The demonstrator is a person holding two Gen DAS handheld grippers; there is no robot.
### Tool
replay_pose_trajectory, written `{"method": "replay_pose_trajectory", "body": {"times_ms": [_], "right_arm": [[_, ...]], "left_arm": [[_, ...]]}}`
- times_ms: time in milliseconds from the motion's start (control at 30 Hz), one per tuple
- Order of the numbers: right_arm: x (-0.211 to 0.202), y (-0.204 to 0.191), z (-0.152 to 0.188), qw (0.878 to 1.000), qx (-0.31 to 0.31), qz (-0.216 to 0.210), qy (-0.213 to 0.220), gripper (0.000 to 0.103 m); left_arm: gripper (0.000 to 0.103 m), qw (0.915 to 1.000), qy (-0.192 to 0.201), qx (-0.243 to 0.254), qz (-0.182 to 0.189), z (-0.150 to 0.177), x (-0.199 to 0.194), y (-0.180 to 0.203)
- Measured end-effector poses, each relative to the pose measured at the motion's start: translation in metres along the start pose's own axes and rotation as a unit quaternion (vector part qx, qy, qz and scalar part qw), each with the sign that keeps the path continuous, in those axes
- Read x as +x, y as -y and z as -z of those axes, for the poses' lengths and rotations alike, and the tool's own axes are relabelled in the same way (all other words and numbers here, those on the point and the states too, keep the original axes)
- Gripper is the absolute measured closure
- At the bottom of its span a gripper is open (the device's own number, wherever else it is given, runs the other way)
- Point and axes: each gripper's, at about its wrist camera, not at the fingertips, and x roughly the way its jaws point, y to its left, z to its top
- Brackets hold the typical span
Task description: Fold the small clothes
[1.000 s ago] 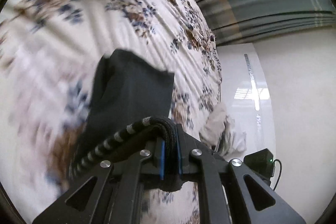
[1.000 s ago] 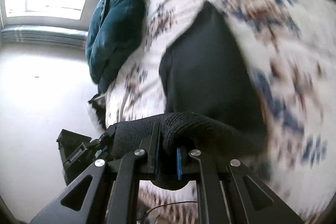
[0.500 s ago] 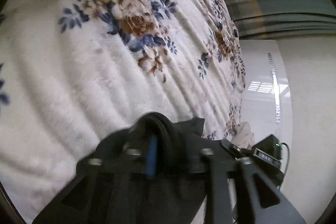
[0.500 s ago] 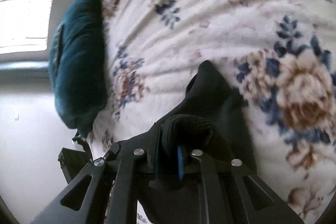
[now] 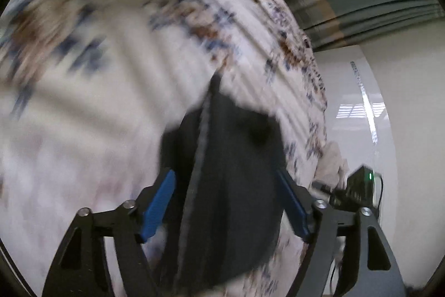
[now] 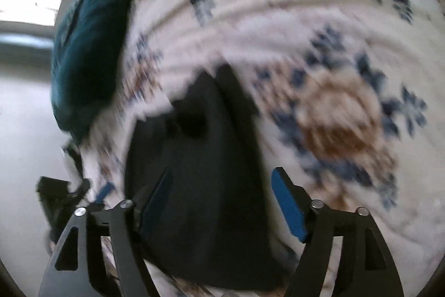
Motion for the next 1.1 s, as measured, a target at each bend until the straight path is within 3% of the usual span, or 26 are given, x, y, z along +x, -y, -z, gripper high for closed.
{"method": "replay_pose_trajectory", "body": {"times_ms": [67, 133, 200, 300, 400, 467, 567, 633, 733, 767, 867, 1100], "right_arm": [[0.002, 0.010, 0.014, 1.000, -0.011, 0.001, -0.024, 0.017], [0.009, 0.016, 0.022, 0.999, -0.027, -0.003, -0.047, 0.011], [0.020, 0.021, 0.020, 0.997, -0.035, -0.010, -0.072, 0.007], [0.041, 0.028, 0.006, 0.994, -0.041, -0.039, -0.094, 0.005], [0.072, 0.034, -0.014, 0.990, -0.037, -0.060, -0.125, 0.005], [0.094, 0.036, -0.027, 0.986, -0.038, -0.075, -0.143, 0.005], [0.119, 0.032, -0.042, 0.983, -0.040, -0.100, -0.150, 0.003], [0.130, 0.025, -0.049, 0.984, -0.057, -0.103, -0.137, 0.001], [0.136, 0.017, -0.051, 0.982, -0.069, -0.111, -0.133, 0.000], [0.135, 0.017, -0.052, 0.982, -0.065, -0.117, -0.130, 0.004], [0.134, 0.019, -0.045, 0.980, -0.049, -0.136, -0.136, 0.076], [0.073, 0.009, 0.025, 0.989, -0.047, -0.122, -0.075, 0.085]], "left_arm": [[0.019, 0.9995, 0.000, -0.028, -0.013, 0.055, -0.019, -0.012], [0.019, 0.9975, -0.009, -0.071, -0.003, 0.095, -0.022, -0.019], [0.019, 0.9905, -0.021, -0.127, 0.049, 0.140, -0.011, -0.023], [0.019, 0.9798, -0.018, -0.166, 0.110, 0.175, 0.027, -0.016], [0.019, 0.9754, 0.000, -0.189, 0.113, 0.178, 0.067, -0.012], [0.019, 0.9692, 0.033, -0.210, 0.124, 0.166, 0.089, -0.014], [0.021, 0.9679, 0.081, -0.217, 0.098, 0.141, 0.108, -0.015], [0.021, 0.9583, 0.117, -0.246, 0.088, 0.129, 0.112, -0.019], [0.056, 0.9526, 0.138, -0.259, 0.079, 0.120, 0.108, -0.021], [0.070, 0.9539, 0.143, -0.252, 0.079, 0.117, 0.104, -0.021], [0.075, 0.9633, 0.138, -0.217, 0.076, 0.108, 0.091, -0.016], [0.076, 0.9808, 0.076, -0.158, 0.086, 0.082, 0.038, -0.026]]}}
